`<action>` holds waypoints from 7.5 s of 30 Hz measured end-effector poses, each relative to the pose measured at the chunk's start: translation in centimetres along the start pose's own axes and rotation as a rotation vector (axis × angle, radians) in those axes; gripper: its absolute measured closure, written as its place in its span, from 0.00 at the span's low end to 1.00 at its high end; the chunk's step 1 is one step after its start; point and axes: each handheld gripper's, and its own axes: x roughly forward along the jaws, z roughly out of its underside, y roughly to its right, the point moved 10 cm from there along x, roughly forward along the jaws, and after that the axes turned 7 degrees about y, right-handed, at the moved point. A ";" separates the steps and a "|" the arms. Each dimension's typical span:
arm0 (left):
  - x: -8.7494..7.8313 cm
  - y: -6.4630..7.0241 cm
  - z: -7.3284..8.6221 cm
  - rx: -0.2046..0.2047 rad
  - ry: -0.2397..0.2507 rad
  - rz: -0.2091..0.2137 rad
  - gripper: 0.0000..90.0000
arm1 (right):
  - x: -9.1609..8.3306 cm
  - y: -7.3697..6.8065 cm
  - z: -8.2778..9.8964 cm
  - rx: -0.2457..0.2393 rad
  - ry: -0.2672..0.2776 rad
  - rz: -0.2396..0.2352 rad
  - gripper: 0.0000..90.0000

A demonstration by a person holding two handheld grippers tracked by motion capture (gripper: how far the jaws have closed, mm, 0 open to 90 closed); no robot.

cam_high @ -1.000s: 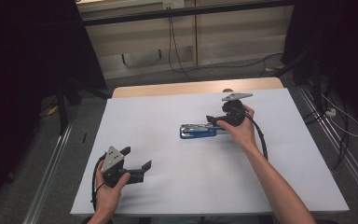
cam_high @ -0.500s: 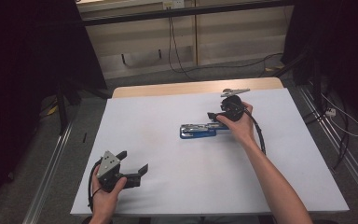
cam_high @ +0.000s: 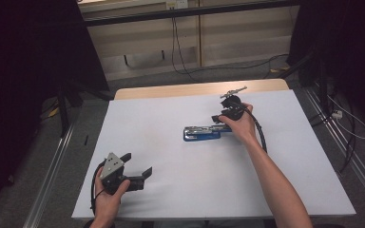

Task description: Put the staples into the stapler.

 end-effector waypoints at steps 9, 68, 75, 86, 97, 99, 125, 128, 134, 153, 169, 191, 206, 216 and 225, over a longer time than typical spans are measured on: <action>0.2 0.3 0.2 0.004 -0.013 0.011 0.05 | 0.8 -0.4 0.2 0.006 -0.079 -0.010 0.55; 0.2 0.5 0.3 0.008 -0.022 0.019 0.05 | 1.8 0.3 0.9 -0.062 -0.194 0.062 0.88; 0.2 0.4 0.3 0.005 -0.021 0.018 0.05 | 1.4 0.2 0.4 -0.076 -0.167 0.055 0.88; 0.2 0.2 0.3 0.000 -0.021 0.012 0.05 | 0.7 -0.2 -0.4 -0.081 -0.113 0.017 0.88; 0.1 0.2 0.3 -0.003 -0.019 0.012 0.05 | 0.2 -1.3 -1.2 -0.098 -0.049 -0.043 0.88; 0.1 0.2 0.3 -0.002 -0.020 0.011 0.05 | 0.1 -1.6 -1.3 -0.101 -0.040 -0.059 0.88; 0.1 0.0 0.2 -0.014 -0.008 0.002 0.05 | -1.7 -5.1 -2.6 -0.181 0.062 -0.170 0.88; 0.0 -0.1 0.2 -0.016 -0.009 0.000 0.05 | -1.8 -5.7 -2.7 -0.180 0.076 -0.190 0.88; 0.0 -0.1 0.2 -0.014 -0.011 -0.001 0.05 | -1.9 -6.5 -2.8 -0.198 0.096 -0.217 0.88; 0.1 -0.1 0.2 -0.019 -0.011 0.001 0.05 | -2.3 -9.1 -2.9 -0.256 0.108 -0.333 0.88; 0.0 -0.2 0.1 -0.022 -0.007 -0.008 0.05 | -1.7 -10.3 -1.9 -0.330 0.059 -0.408 0.88; -0.1 -0.2 0.2 -0.030 -0.008 -0.005 0.05 | 0.0 -9.5 -2.1 -0.398 0.021 -0.421 0.88; 0.0 -0.4 0.3 -0.033 -0.012 -0.009 0.05 | 0.0 -10.3 -1.8 -0.506 -0.012 -0.482 0.88; 0.0 -0.3 0.2 -0.034 -0.011 -0.007 0.05 | 0.5 -10.0 -1.6 -0.575 -0.029 -0.482 0.88; 0.0 -0.3 0.2 -0.036 -0.009 -0.006 0.05 | 0.8 -9.9 -1.4 -0.609 -0.032 -0.488 0.88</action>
